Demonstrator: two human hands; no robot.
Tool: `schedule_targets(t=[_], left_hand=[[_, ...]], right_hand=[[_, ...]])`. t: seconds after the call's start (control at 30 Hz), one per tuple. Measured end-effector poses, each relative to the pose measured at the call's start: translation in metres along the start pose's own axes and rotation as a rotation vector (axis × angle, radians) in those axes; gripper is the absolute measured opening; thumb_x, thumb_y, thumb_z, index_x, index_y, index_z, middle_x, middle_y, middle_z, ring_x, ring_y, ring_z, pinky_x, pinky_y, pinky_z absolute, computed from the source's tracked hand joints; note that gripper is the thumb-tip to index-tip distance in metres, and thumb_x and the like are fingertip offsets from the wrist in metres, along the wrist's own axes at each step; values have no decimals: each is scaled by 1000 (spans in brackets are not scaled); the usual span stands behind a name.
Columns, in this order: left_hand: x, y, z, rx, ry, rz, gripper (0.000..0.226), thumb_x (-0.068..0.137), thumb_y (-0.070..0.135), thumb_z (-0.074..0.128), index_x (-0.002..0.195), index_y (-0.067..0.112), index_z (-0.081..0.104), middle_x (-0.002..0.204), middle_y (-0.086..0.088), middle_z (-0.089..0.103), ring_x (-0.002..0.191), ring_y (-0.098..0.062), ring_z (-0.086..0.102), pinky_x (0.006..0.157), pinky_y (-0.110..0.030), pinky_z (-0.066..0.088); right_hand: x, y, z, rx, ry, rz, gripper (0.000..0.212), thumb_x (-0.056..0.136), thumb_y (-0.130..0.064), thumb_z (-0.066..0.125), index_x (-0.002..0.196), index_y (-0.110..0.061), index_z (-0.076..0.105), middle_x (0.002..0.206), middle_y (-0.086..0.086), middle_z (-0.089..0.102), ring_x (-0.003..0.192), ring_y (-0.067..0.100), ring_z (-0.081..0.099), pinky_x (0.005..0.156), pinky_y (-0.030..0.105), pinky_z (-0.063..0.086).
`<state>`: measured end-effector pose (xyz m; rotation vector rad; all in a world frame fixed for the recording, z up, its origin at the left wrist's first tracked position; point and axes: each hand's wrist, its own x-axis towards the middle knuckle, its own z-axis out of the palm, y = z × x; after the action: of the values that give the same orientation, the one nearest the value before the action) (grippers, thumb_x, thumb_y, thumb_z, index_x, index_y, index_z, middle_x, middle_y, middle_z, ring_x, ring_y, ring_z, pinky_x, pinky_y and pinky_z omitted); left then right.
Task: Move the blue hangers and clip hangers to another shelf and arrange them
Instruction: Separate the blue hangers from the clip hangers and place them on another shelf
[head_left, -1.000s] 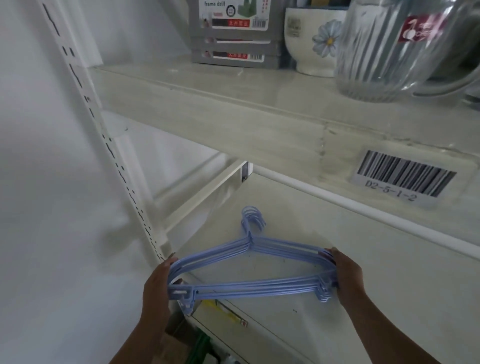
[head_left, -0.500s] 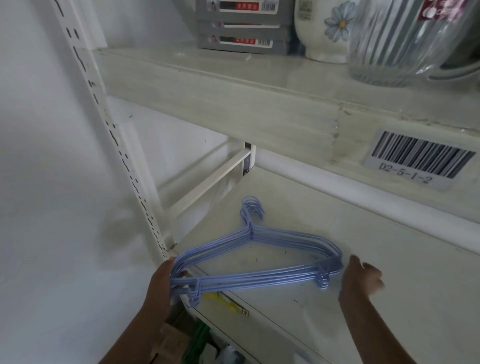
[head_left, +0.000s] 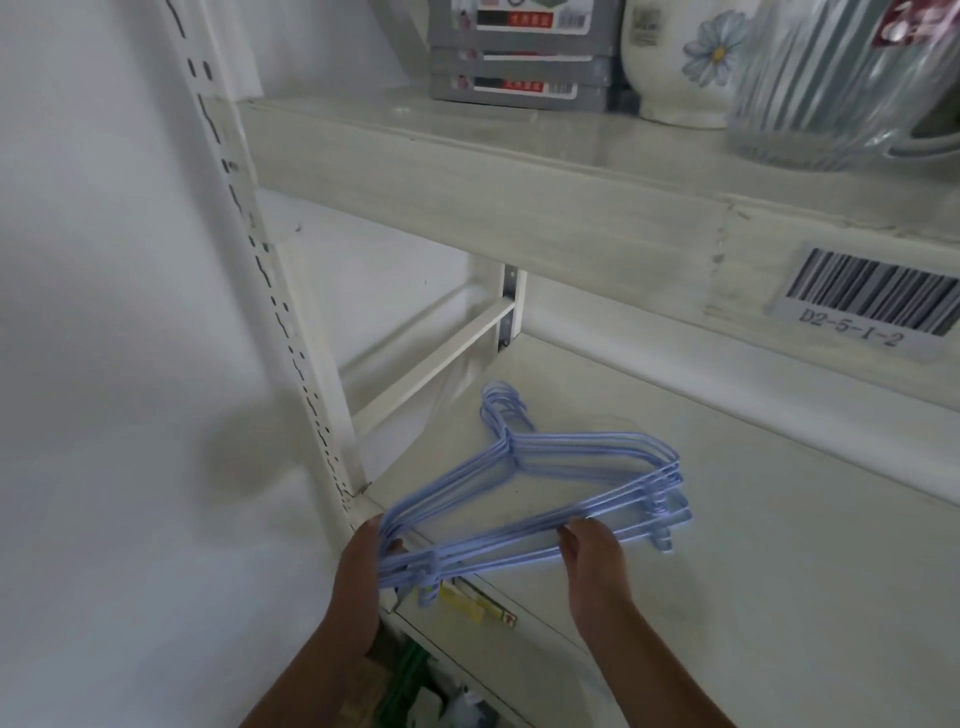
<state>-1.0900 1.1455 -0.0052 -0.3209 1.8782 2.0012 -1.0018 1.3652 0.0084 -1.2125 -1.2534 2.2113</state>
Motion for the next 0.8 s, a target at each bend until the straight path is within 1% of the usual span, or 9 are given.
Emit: schedule_targets(t=[0.1,0.17,0.23,0.3,0.43,0.53,0.67,0.73,0.8], left_hand=[[5,-12,12,24,29,16,35,101,31,41,123,11,59,117,-5,63,115,-30,58,102,-48,45],[9,-19,20,13,38,9,30,103,30,37,124,18,55,112,1,60,119,-29,53,101,-43,42],[6,-20,26,-4,32,5,22,104,23,35,119,21,51,112,0,59,112,-25,52,97,-38,40],[6,-22,29,21,45,54,22,104,20,34,118,19,51,119,-7,57,108,-23,52,94,-37,40],[4,-17,33,157,58,173,29,104,23,36,125,17,54,112,0,58,106,-20,53,90,-34,41],[9,-15,36,281,6,251,19,98,19,49,116,17,55,101,0,60,96,-24,57,80,-30,44],[16,-11,36,412,-22,273,24,93,13,56,117,15,56,100,-9,63,88,-25,62,65,-25,45],[19,-9,37,447,-18,245,32,91,7,54,122,15,55,102,-9,64,86,-24,61,66,-27,45],[21,-8,37,510,-20,244,37,88,1,51,122,16,56,95,-7,63,75,-21,60,59,-25,44]], right_hand=[[23,-13,7,-42,25,-15,8,85,-13,52,92,-17,51,86,12,48,76,18,48,76,36,40],[34,-16,3,-10,127,-31,14,88,-6,51,101,-14,53,85,12,51,72,19,50,73,34,46],[33,-11,-5,-13,229,-17,2,88,-4,53,89,-6,53,75,10,47,62,18,44,61,31,43],[28,1,-9,-20,188,39,9,92,-7,54,83,-4,54,78,10,51,69,20,52,73,35,46],[24,10,-2,75,49,99,14,98,-10,48,105,-6,60,112,11,58,110,25,57,101,36,42],[31,5,6,62,45,76,30,98,-13,52,125,-2,55,121,10,55,118,26,55,99,34,41],[47,3,11,-35,42,52,41,95,-16,57,133,-1,51,113,12,58,123,31,55,99,36,43],[55,3,15,-115,46,49,47,92,-20,60,135,-2,50,126,24,56,124,39,53,104,44,42],[61,1,19,-174,33,49,55,90,-25,62,139,-6,47,134,20,52,119,34,53,100,42,42]])
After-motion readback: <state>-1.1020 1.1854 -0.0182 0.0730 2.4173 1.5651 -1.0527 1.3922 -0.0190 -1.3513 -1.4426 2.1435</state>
